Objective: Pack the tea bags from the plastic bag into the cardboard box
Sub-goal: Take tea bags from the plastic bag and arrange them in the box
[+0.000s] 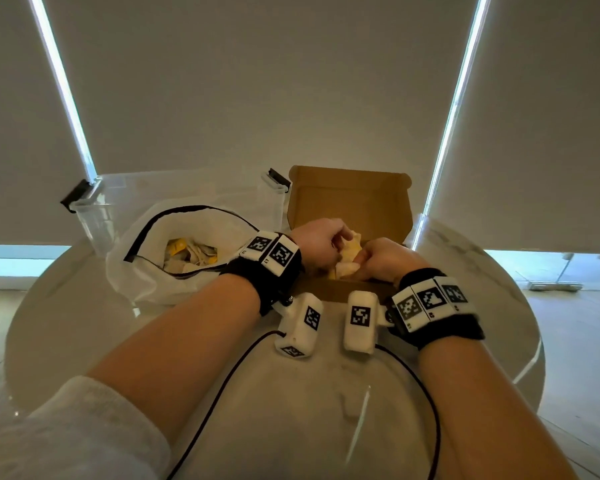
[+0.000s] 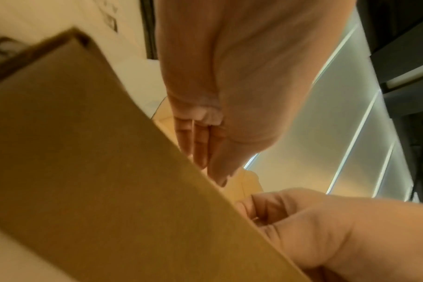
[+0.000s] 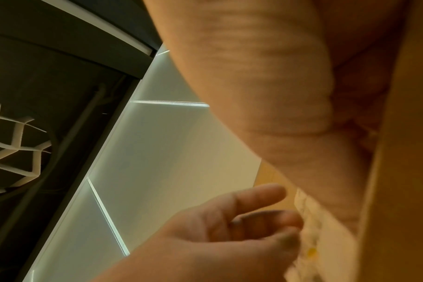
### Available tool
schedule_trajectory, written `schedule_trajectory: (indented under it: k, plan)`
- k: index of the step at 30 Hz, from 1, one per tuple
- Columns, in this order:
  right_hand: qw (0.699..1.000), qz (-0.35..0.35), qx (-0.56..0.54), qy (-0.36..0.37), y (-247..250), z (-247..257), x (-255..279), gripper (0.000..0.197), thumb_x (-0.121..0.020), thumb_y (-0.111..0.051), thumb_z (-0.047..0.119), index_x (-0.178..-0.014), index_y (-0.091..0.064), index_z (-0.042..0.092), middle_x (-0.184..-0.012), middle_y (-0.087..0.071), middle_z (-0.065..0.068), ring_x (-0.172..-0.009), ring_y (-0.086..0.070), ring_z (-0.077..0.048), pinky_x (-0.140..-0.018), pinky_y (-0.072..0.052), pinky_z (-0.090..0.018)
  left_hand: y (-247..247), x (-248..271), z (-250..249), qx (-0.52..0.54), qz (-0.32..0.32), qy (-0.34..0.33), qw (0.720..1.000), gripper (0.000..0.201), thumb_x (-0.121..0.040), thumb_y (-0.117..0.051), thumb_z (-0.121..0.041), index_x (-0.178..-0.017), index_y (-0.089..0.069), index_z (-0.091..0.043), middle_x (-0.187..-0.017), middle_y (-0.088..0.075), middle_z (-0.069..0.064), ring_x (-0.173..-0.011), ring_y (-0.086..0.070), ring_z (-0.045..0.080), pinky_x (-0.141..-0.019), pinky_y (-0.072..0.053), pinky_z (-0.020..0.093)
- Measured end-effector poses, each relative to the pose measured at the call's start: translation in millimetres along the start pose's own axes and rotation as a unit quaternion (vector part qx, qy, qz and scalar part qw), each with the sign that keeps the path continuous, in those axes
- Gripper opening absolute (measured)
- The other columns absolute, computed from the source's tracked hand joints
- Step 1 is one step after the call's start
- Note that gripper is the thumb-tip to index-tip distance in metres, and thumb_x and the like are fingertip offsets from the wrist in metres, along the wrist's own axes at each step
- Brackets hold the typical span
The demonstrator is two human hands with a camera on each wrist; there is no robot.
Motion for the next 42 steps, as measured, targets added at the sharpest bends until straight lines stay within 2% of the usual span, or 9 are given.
schedule_trajectory:
  k: [6,12,17,19,26,32,36,40,42]
  plan:
    - [0.993,-0.058,-0.085,-0.064,12,-14,-5,0.016,-0.084,-0.069,0.021,-0.090,-0.064,0.007,-0.094,-0.070,-0.012,-0.090,-0.066,-0.025,-0.089,-0.053,-0.040,24,39,5,0.174,-0.125,-0.047,0.976,0.024,-0.095,-0.047,-0.004,-0.106,-0.059,-0.022,-0.102,-0.060,-0.010,-0.094,-0.056,0.000,-0.078,-0.046,0.013]
    - [0.995,-0.028,-0.079,-0.052,0,-1,-8,0.023,-0.092,-0.056,0.013,-0.111,-0.064,0.002,-0.102,-0.067,-0.012,-0.091,-0.063,-0.024,-0.088,-0.052,-0.034,67,94,6,0.467,-0.234,-0.095,0.847,0.033,-0.091,-0.040,0.011,-0.098,-0.061,-0.014,-0.095,-0.066,0.000,-0.089,-0.063,0.008,-0.086,-0.052,0.022]
    - [0.984,-0.136,-0.107,-0.053,14,-2,5,0.021,-0.095,-0.049,0.009,-0.112,-0.060,0.007,-0.105,-0.063,-0.011,-0.092,-0.061,-0.022,-0.085,-0.053,-0.035,103,136,55,0.247,-0.359,0.018,0.900,0.036,-0.084,-0.050,0.009,-0.092,-0.062,-0.023,-0.098,-0.064,-0.007,-0.098,-0.057,0.007,-0.079,-0.045,0.013]
    - [0.976,-0.185,-0.112,0.024,16,12,16,0.021,-0.094,-0.051,0.010,-0.111,-0.062,0.012,-0.110,-0.061,-0.007,-0.097,-0.058,-0.021,-0.087,-0.052,-0.037,106,147,89,0.122,-0.374,0.130,0.910,0.039,-0.081,-0.051,0.008,-0.091,-0.063,-0.028,-0.112,-0.058,-0.002,-0.113,-0.048,0.015,-0.091,-0.040,0.025]
    - [0.941,-0.060,-0.136,0.305,-25,131,69,0.012,-0.094,-0.055,0.017,-0.100,-0.063,0.024,-0.092,-0.064,0.010,-0.084,-0.059,-0.002,-0.075,-0.050,-0.018,94,163,130,-0.040,-0.211,0.316,0.924,0.026,-0.087,-0.056,-0.044,-0.113,-0.060,-0.041,-0.145,-0.032,0.005,-0.138,-0.017,0.033,-0.111,-0.016,0.042]
    - [0.920,0.084,0.161,0.347,-103,197,46,0.022,-0.093,-0.056,0.018,-0.111,-0.066,0.011,-0.100,-0.060,0.002,-0.097,-0.056,-0.015,-0.084,-0.045,-0.026,85,170,128,-0.058,-0.150,0.346,0.924,0.094,-0.070,-0.080,-0.024,-0.145,-0.025,-0.037,-0.153,-0.010,0.005,-0.137,-0.015,0.039,-0.108,-0.030,0.052]
    - [0.850,0.189,0.371,0.322,-136,204,37,0.043,-0.096,-0.049,0.032,-0.135,-0.046,0.013,-0.123,-0.048,0.003,-0.118,-0.043,-0.018,-0.094,-0.031,-0.026,83,171,128,-0.038,-0.186,0.310,0.932,0.089,-0.074,-0.075,-0.019,-0.146,-0.024,-0.033,-0.150,-0.013,0.005,-0.134,-0.017,0.035,-0.103,-0.034,0.047]
    - [0.867,0.146,0.355,0.318,-137,212,31,0.016,-0.091,-0.059,0.031,-0.100,-0.056,0.019,-0.093,-0.052,0.009,-0.091,-0.041,-0.013,-0.074,-0.037,-0.017,78,169,132,-0.045,-0.207,0.309,0.927,0.090,-0.073,-0.074,-0.010,-0.146,-0.026,-0.032,-0.149,-0.014,0.005,-0.134,-0.018,0.034,-0.101,-0.036,0.044]
    - [0.859,0.156,0.370,0.317,-141,211,26,0.022,-0.092,-0.058,0.030,-0.111,-0.054,0.019,-0.100,-0.042,0.010,-0.099,-0.039,-0.015,-0.089,-0.037,-0.016,78,167,132,-0.055,-0.211,0.310,0.925,0.087,-0.075,-0.072,-0.008,-0.145,-0.026,-0.032,-0.149,-0.015,0.006,-0.133,-0.019,0.034,-0.100,-0.037,0.043]
Point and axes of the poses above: each hand's wrist, its own x-axis away from the middle knuckle, its own y-axis out of the back of the hand, z = x × y, the point moved 3 cm from there along -x, towards the middle knuckle
